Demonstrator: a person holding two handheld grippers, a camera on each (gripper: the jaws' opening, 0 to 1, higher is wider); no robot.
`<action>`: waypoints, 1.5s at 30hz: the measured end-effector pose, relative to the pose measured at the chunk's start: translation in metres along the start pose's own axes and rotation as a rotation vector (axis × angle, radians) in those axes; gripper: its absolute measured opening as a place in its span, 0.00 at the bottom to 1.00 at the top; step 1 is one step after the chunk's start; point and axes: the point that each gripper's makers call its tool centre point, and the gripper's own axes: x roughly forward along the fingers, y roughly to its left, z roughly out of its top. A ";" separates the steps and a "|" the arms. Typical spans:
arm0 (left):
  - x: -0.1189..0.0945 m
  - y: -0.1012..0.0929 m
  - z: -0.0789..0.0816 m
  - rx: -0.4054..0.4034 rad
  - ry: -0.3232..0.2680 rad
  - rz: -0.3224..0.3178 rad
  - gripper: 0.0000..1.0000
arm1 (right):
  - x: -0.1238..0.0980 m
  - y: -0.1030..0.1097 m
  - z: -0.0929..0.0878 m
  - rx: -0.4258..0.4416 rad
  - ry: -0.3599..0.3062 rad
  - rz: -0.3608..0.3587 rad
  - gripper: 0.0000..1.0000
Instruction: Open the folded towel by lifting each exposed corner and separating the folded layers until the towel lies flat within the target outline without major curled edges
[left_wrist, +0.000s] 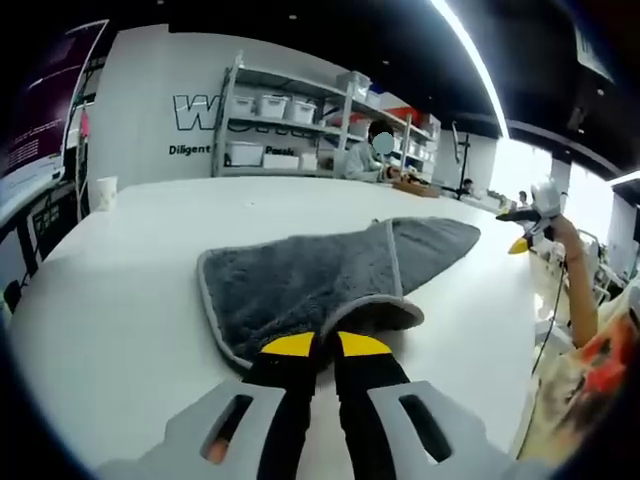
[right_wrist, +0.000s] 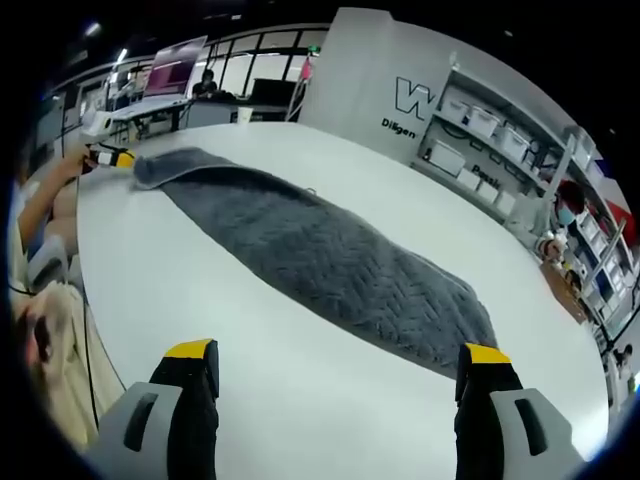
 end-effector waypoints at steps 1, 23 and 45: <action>0.000 -0.001 0.000 0.000 0.001 -0.001 0.12 | 0.000 0.000 0.000 0.001 0.000 0.000 0.99; 0.002 -0.043 0.026 0.435 0.013 0.024 0.53 | 0.000 0.005 -0.002 -0.013 0.008 0.010 0.99; 0.028 -0.069 0.013 0.578 0.102 -0.007 0.02 | -0.001 -0.001 -0.003 -0.001 0.003 0.006 0.99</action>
